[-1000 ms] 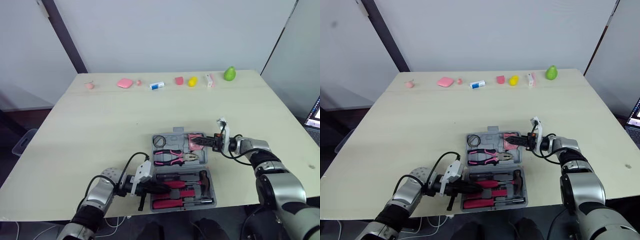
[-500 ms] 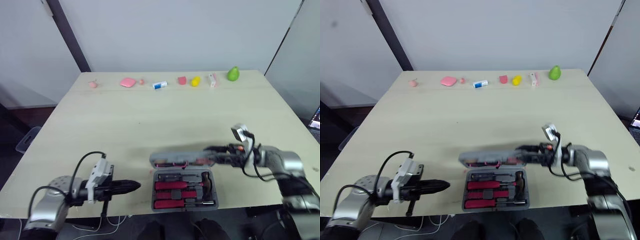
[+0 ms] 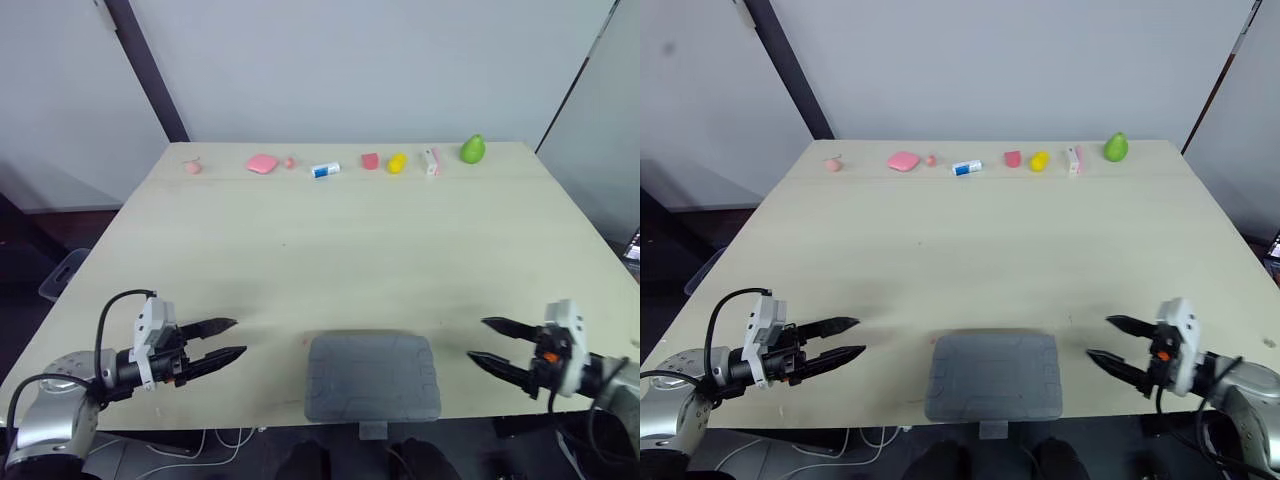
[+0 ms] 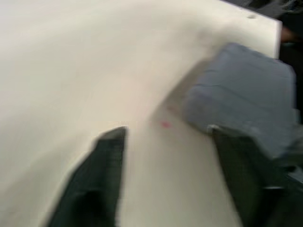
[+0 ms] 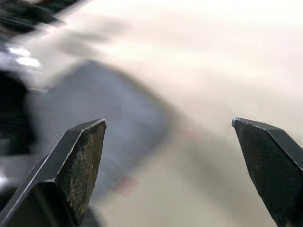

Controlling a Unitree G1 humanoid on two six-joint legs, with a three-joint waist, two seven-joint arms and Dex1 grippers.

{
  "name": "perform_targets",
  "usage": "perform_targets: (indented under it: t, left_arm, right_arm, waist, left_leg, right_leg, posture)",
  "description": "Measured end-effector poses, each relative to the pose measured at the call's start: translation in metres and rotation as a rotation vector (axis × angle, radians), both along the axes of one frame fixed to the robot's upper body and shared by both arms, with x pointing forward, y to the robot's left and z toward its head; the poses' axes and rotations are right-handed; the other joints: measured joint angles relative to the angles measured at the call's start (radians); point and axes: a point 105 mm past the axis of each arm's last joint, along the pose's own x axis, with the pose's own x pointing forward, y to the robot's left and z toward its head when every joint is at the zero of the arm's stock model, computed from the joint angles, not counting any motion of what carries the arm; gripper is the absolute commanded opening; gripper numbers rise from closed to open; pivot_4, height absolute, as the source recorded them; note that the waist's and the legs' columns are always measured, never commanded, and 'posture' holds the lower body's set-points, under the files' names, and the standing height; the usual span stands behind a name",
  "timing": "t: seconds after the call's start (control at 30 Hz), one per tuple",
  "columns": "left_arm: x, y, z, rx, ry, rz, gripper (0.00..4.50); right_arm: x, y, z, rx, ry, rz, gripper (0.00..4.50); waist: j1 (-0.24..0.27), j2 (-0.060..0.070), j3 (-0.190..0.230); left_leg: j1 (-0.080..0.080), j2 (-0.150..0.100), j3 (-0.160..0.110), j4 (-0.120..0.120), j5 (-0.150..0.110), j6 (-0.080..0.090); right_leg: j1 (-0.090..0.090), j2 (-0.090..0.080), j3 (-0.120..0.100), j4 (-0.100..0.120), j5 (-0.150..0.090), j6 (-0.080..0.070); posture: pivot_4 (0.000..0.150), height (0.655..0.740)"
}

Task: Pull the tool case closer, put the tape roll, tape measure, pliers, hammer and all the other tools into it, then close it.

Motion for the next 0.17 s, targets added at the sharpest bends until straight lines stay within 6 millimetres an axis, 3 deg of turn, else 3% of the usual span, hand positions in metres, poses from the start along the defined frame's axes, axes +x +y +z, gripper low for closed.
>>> perform_targets:
  t: [0.17]
  left_arm:
    - [0.001,0.013,-0.014,0.103,0.0,0.1,4.46]
  right_arm:
    - [-0.013,-0.029,-0.01,-0.106,-0.029,-0.066,4.5]
  waist:
    - [-0.004,0.0,0.0]
  left_leg:
    - [0.003,0.001,0.001,0.0,0.0,0.0]
  right_leg:
    - [0.0,0.0,0.002,0.0,0.0,0.0]
  posture:
    - [0.15,0.74]
